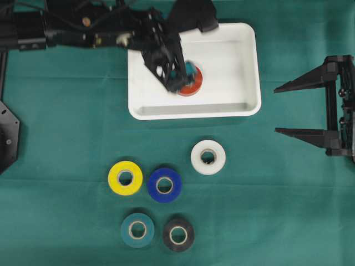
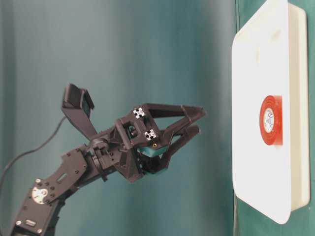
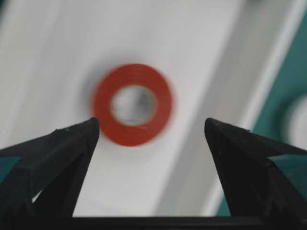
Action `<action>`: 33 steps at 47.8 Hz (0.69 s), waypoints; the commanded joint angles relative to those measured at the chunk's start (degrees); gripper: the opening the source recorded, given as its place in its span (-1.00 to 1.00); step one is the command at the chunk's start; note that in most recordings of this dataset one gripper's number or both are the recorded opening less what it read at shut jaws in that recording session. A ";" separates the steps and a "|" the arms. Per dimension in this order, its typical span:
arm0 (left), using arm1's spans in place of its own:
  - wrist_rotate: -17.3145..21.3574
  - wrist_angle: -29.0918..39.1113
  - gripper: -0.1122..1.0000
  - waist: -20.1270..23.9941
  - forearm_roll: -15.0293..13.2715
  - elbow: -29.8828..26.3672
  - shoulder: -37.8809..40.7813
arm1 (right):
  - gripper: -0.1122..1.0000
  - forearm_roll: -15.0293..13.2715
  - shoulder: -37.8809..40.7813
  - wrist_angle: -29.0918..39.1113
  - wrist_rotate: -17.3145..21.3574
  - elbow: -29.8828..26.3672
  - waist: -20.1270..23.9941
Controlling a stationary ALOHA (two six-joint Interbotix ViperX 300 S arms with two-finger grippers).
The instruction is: Pick up the tape from a random location and place it into the white case.
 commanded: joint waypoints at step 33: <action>0.09 -2.02 0.97 -8.35 0.00 5.80 -9.76 | 0.84 -0.09 0.09 1.23 0.35 -2.37 0.00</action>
